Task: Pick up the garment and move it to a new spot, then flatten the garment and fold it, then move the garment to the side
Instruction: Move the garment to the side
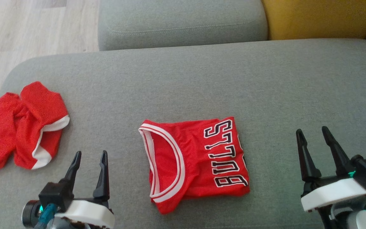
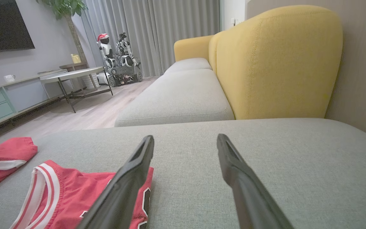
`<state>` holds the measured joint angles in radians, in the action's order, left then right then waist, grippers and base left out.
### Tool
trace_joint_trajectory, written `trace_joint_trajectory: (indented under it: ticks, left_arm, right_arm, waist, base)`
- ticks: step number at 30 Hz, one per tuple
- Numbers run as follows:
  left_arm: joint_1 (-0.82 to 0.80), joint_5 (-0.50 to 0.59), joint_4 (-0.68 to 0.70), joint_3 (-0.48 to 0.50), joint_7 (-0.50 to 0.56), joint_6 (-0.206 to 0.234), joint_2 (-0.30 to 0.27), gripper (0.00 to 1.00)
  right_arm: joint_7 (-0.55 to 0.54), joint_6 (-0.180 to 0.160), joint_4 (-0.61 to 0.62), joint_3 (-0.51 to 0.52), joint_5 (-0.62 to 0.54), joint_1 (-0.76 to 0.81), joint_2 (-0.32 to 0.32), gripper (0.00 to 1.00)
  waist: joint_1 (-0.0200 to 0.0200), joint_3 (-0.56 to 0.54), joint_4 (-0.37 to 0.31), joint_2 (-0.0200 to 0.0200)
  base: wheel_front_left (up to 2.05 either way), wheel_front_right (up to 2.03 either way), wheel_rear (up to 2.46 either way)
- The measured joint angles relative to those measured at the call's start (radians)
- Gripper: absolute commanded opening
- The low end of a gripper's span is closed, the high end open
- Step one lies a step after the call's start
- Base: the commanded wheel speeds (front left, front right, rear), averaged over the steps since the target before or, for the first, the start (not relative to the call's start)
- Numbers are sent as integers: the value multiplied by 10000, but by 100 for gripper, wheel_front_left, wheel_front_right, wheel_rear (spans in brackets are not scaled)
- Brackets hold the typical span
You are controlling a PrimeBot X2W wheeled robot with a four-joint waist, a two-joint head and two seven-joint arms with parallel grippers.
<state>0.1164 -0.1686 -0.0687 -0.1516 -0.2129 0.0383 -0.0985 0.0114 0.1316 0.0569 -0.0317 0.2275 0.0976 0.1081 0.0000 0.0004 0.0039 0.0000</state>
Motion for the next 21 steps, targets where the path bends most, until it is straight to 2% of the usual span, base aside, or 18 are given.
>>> trace_joint_trajectory:
  ticks: [9,14,21]
  left_arm:
    - [-848,0,-21,-290,-197,50,50,100]
    - [-1614,-2,-194,-502,-351,-33,215,100]
    - [-1870,-13,-316,-642,-366,-10,384,100]
  right_arm:
    - [-46,0,-1202,-17,69,-126,161,100]
    - [-40,0,-2759,-314,226,-930,349,100]
    - [-2,0,-4895,-1277,665,-1926,368,100]
  waist:
    - [0,479,578,0]
    - [0,884,1150,0]
    - [0,1343,1859,0]
  base:
    - [0,0,0]
    - [0,0,0]
    - [0,0,0]
